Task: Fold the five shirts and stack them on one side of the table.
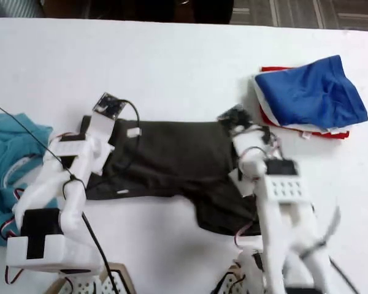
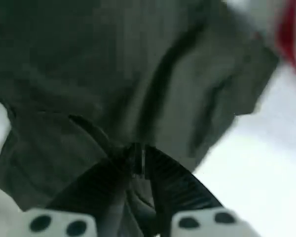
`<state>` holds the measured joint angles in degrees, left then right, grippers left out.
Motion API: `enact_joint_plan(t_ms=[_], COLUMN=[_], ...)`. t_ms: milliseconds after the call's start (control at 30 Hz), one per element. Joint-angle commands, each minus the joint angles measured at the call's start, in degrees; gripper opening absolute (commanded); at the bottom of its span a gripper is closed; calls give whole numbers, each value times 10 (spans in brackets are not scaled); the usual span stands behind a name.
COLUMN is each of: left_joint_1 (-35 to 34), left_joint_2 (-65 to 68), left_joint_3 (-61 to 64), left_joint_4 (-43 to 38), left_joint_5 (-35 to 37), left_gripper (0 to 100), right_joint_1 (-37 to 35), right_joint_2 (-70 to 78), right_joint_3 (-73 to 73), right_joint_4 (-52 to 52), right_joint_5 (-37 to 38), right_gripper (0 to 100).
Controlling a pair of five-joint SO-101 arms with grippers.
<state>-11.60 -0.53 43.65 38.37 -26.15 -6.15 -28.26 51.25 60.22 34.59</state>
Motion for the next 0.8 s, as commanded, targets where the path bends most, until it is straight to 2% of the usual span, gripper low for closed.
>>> enact_joint_plan(t_ms=[0,367,500,667,767], left_joint_1=[7,7,7,7,7], left_joint_2=[-15,-15,-15,-15,-15], left_joint_3=[0,0,0,0,0], left_joint_4=[-11,-11,-11,-11,-11], left_joint_5=[6,6,6,6,6], left_gripper=[25,25,25,25,25], right_joint_1=[-40,-131,-162,-145,-109], right_joint_2=[109,152,134,36,-15], right_joint_3=[-54,-87,-86,-91,-80], right_joint_4=[-1,106,160,150,88], right_joint_5=[-4,1,48,54,-2], right_gripper=[19,19,19,19,19])
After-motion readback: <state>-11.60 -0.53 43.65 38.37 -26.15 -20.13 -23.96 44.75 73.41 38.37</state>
